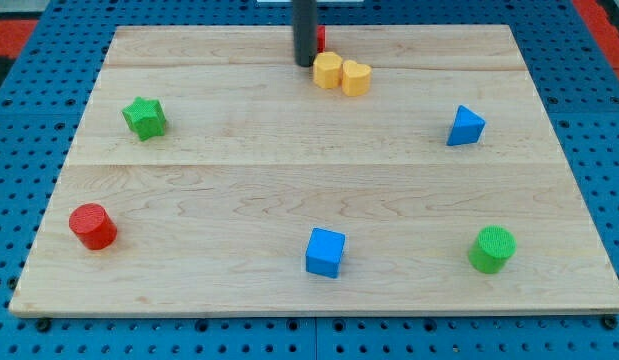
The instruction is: Move the red star towards the left side of the board
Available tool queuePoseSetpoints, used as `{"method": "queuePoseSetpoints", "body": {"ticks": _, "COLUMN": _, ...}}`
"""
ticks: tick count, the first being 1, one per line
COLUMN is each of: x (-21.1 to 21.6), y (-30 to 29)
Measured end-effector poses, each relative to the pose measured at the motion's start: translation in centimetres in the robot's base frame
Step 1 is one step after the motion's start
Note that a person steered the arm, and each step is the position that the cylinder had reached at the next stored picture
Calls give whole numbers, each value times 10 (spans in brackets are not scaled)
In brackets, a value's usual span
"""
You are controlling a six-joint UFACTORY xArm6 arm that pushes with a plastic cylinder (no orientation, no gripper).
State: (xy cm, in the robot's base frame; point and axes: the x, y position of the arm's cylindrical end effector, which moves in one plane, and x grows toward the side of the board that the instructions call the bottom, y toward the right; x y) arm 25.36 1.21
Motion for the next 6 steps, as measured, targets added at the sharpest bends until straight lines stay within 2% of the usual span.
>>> {"method": "queuePoseSetpoints", "body": {"ticks": 1, "x": -14, "y": 20}}
{"method": "queuePoseSetpoints", "body": {"ticks": 2, "x": -48, "y": 6}}
{"method": "queuePoseSetpoints", "body": {"ticks": 4, "x": -60, "y": 9}}
{"method": "queuePoseSetpoints", "body": {"ticks": 5, "x": -49, "y": -72}}
{"method": "queuePoseSetpoints", "body": {"ticks": 6, "x": -4, "y": -148}}
